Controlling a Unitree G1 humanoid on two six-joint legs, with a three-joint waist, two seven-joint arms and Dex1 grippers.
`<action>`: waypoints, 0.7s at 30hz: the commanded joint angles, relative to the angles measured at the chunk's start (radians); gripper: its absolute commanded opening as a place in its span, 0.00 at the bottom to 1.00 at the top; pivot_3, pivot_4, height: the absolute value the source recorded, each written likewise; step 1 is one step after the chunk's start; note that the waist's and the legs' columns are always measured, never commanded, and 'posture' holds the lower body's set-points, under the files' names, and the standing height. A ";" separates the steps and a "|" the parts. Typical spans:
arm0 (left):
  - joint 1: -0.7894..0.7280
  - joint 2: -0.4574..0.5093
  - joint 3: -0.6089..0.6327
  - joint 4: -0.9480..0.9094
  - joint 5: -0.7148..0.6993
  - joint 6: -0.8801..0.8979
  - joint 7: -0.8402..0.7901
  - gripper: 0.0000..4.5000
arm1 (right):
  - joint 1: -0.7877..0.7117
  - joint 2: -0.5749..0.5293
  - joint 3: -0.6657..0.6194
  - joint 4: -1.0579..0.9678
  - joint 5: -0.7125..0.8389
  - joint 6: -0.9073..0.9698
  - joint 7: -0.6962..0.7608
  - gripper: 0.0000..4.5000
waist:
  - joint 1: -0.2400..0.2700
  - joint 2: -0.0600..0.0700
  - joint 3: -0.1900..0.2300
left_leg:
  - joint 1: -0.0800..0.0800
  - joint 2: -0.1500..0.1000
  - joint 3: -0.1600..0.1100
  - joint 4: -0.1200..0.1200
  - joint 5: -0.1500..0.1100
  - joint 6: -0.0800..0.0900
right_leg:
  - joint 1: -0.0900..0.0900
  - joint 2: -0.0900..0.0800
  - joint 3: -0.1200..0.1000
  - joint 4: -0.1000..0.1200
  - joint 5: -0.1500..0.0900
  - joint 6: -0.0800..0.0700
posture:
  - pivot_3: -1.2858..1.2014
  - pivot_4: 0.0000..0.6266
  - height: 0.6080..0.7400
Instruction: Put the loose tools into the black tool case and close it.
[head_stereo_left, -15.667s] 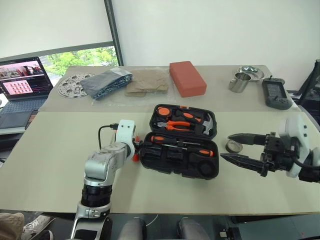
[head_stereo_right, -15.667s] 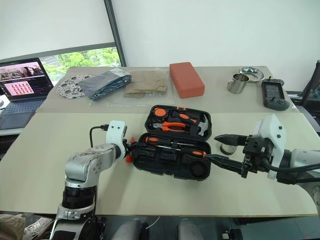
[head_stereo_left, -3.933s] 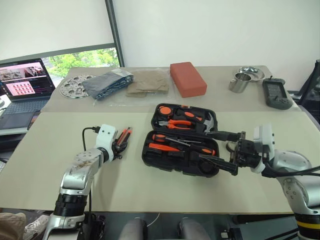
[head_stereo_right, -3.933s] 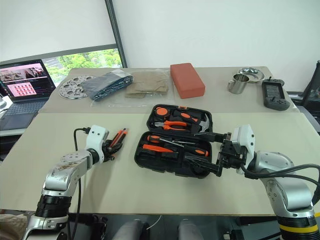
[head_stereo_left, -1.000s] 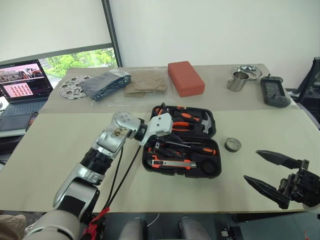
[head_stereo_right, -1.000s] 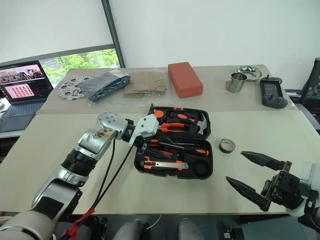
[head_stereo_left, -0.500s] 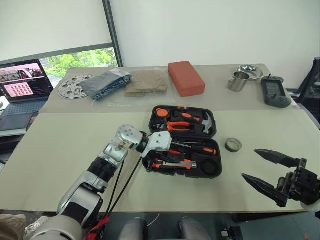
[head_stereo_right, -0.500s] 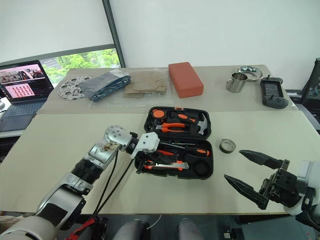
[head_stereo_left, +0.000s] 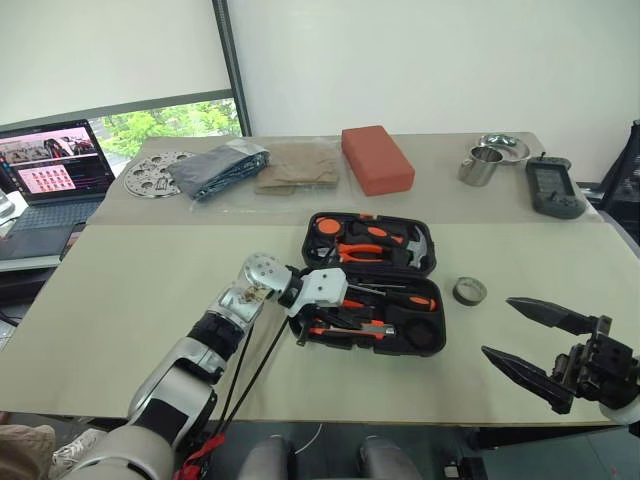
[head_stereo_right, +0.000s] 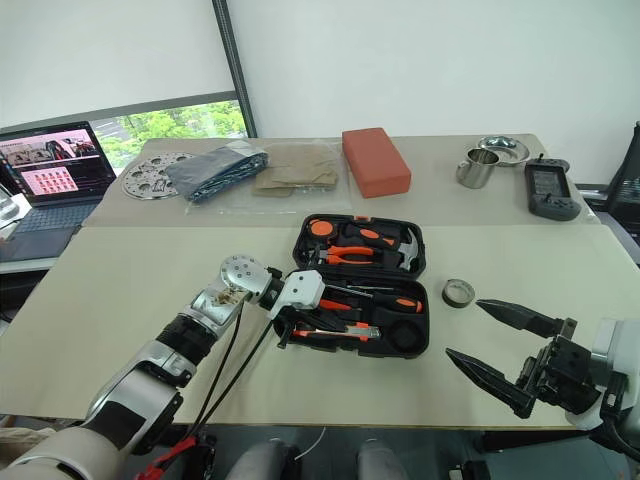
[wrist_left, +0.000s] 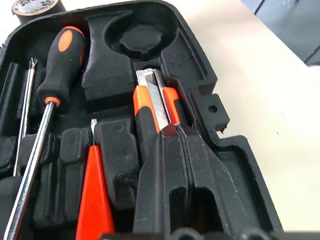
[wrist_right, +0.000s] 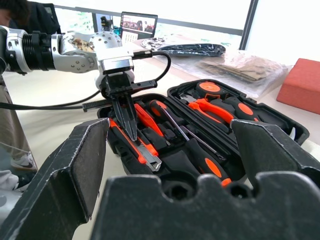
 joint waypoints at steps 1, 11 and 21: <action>0.003 -0.020 -0.006 0.116 0.026 0.056 0.010 0.01 | -0.010 -0.016 -0.015 -0.037 0.030 0.009 -0.010 1.00 | 0.004 0.000 0.000 | 0.000 0.000 0.000 0.000 0.000 0.000 | 0.000 0.000 0.000 0.000 0.000 0.000 | 0.52 0.24 1.00; 0.001 -0.033 -0.010 0.218 0.071 -0.009 0.029 0.01 | -0.013 -0.023 -0.016 -0.035 0.031 0.014 -0.012 1.00 | 0.007 -0.002 -0.004 | 0.000 0.000 0.000 0.000 0.000 0.000 | 0.000 0.001 0.000 0.000 0.000 0.000 | 0.52 0.24 1.00; 0.016 0.040 0.116 -0.143 -0.053 0.129 0.074 0.01 | -0.100 -0.077 0.091 0.023 -0.090 0.038 -0.076 1.00 | -0.008 -0.001 -0.002 | -0.001 0.001 0.000 0.000 0.000 0.000 | -0.003 0.001 0.001 0.001 0.000 0.000 | 0.52 0.24 1.00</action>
